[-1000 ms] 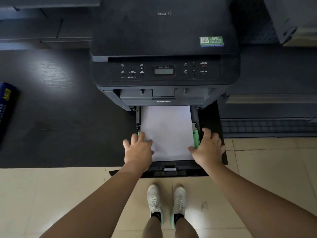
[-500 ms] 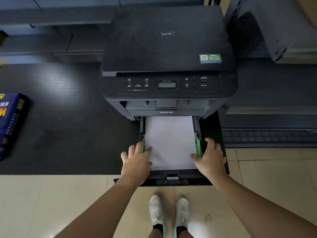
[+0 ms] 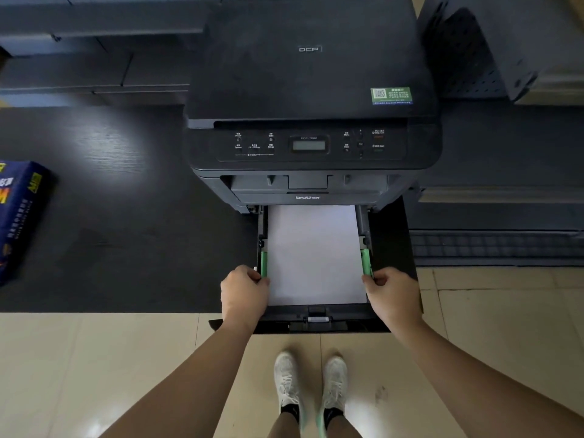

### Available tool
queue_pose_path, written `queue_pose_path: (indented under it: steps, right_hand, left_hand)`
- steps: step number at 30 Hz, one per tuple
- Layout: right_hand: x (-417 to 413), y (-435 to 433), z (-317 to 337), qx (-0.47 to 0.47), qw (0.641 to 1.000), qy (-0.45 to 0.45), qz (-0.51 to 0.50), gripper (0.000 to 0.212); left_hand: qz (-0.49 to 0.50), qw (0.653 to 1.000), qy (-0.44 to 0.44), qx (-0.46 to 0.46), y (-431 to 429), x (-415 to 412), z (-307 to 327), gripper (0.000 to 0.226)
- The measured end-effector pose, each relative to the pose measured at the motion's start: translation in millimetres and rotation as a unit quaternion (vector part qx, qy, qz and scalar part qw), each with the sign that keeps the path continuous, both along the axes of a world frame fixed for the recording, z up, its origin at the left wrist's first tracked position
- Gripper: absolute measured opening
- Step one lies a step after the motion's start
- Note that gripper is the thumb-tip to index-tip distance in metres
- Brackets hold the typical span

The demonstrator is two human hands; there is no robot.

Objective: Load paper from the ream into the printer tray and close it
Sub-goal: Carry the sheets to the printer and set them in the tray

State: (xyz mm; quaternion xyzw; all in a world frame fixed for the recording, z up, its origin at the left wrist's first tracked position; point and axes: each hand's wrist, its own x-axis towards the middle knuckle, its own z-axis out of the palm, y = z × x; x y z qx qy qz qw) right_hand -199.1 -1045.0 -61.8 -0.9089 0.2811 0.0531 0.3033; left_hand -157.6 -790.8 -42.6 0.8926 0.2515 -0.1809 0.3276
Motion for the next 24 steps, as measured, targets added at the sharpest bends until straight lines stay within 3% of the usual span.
queue_pose_path:
  steps: [5,16,24]
  right_hand:
    - [2.9,-0.4,-12.3,-0.027,0.999,0.016,0.03,0.024]
    - [3.6,-1.9,-9.6,0.045,0.998,0.026,0.032,0.018]
    - [6.9,-4.6,0.4,-0.011,0.996,0.055,0.063,0.025]
  left_hand:
    - [0.016,1.0,-0.003,-0.012,-2.6,-2.2,-2.7,0.014]
    - [0.047,0.998,-0.005,-0.045,0.8,-0.7,-1.1,0.015]
    - [0.033,0.999,-0.007,-0.03,-0.9,1.2,0.7,0.012]
